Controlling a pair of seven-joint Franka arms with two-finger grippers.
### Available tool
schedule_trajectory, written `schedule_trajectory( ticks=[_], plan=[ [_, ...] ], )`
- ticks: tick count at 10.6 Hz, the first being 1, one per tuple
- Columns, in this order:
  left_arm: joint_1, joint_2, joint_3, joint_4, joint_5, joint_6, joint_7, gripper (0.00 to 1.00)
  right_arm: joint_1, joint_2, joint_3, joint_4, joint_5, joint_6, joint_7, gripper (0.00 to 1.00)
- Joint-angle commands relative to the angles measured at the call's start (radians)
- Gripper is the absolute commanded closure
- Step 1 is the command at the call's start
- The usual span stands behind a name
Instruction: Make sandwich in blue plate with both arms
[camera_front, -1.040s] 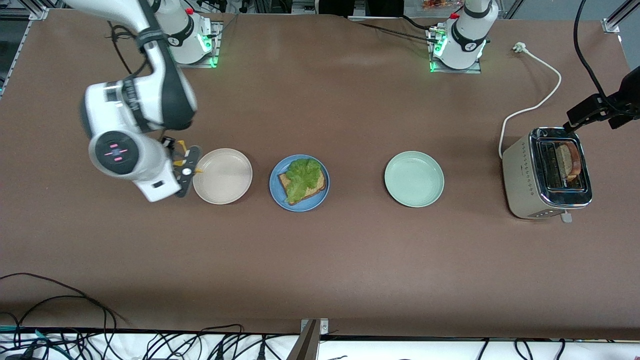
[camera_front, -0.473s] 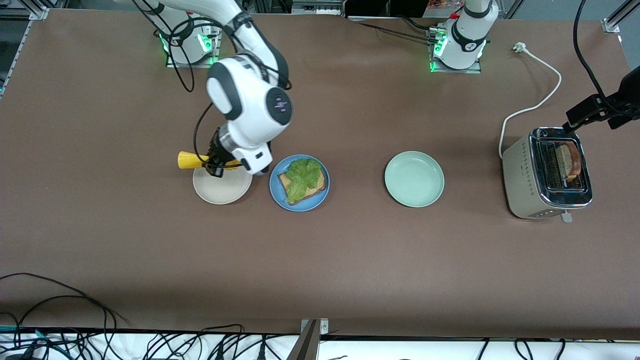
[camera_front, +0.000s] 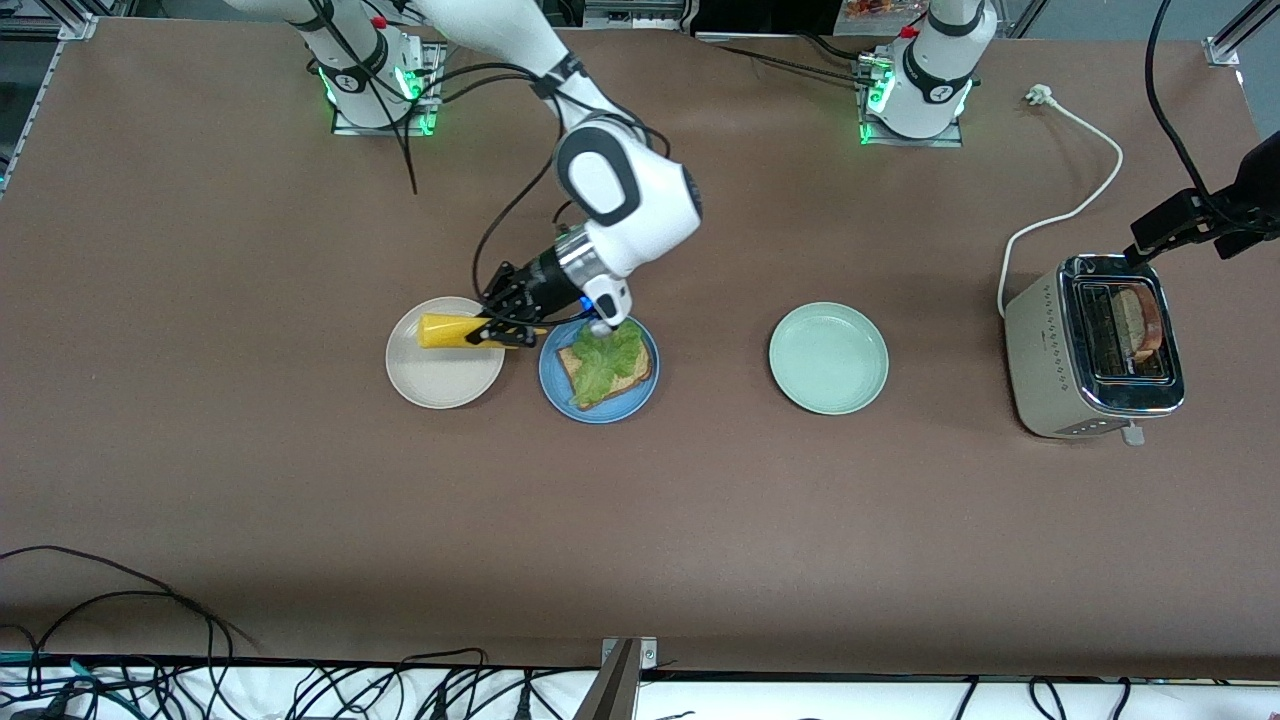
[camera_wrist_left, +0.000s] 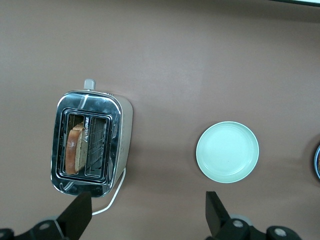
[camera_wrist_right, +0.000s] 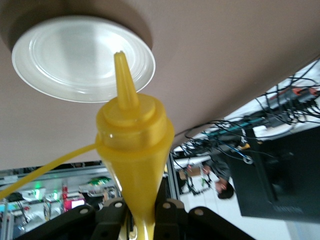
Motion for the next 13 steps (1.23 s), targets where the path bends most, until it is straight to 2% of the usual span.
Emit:
schedule_trajectory(
  ticks=[1,5,7,9,11,13],
  plan=[
    [0.004,0.004,0.001,0.018,-0.010,-0.001,-0.006,0.00,0.067,0.100,-0.018,0.097,-0.120,-0.078,0.020,0.82],
    [0.004,0.004,0.001,0.015,-0.010,-0.001,-0.006,0.00,0.071,0.100,-0.029,0.114,-0.121,-0.083,0.042,0.83],
    [0.004,0.004,0.001,0.012,-0.008,0.020,-0.006,0.00,0.068,0.094,-0.032,0.152,-0.083,-0.086,0.071,0.84],
    [0.002,0.004,0.001,-0.037,-0.013,0.095,0.001,0.00,0.048,0.066,-0.082,0.179,0.084,-0.092,0.080,0.85],
    [0.002,-0.022,0.001,-0.037,-0.013,0.091,-0.006,0.00,0.038,0.025,-0.161,0.180,0.259,-0.053,0.071,0.85],
    [0.002,-0.021,0.001,-0.061,0.010,0.091,-0.002,0.00,-0.023,-0.018,-0.207,0.177,0.469,-0.005,0.053,0.85]
  ],
)
